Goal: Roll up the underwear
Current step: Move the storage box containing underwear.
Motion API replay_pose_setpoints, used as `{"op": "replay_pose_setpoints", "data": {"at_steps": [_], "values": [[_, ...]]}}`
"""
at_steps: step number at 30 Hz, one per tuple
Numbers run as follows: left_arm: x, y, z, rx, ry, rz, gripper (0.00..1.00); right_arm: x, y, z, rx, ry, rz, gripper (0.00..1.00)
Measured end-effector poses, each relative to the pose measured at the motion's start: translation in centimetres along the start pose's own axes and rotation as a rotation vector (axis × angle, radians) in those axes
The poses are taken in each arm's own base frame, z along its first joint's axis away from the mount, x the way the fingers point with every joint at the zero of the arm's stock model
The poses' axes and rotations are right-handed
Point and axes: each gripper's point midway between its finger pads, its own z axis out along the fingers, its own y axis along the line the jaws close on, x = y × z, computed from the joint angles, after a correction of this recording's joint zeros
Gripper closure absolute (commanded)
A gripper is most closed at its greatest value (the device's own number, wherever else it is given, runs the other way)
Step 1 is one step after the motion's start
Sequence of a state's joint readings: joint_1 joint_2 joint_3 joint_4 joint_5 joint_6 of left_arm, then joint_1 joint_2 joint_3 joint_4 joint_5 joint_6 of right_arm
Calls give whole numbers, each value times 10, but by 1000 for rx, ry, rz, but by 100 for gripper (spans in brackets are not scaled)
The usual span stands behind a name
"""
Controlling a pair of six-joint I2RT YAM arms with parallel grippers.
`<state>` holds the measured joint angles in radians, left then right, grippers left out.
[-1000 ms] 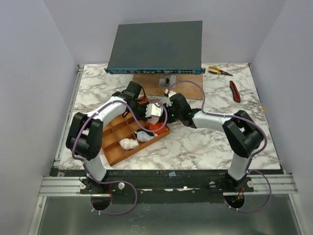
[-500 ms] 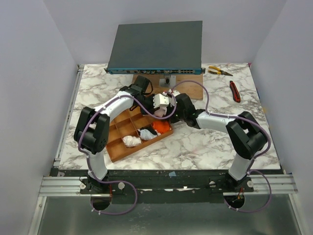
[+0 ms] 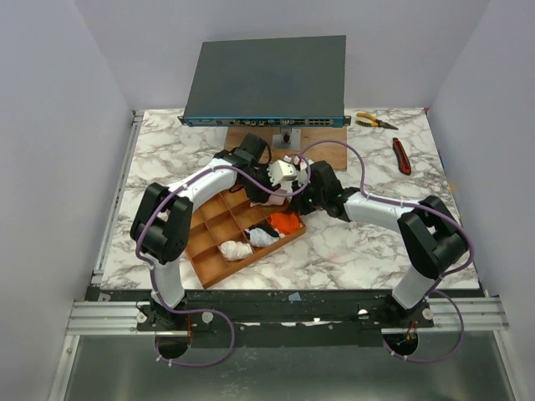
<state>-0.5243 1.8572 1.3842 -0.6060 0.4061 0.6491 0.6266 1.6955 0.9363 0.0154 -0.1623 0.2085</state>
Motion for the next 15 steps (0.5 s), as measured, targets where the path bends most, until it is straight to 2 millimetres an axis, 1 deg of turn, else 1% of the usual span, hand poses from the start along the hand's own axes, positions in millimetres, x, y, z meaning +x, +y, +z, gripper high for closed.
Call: {"op": "replay_pose_setpoints", "data": {"at_steps": [6,15], "values": [[-2,-11,0,-2,29,-93,100,0,0,-1,-6,4,41,99],[-3,-15,-1,-42,53,-162,100,1,-1,-1,-8,5,61,99]]}}
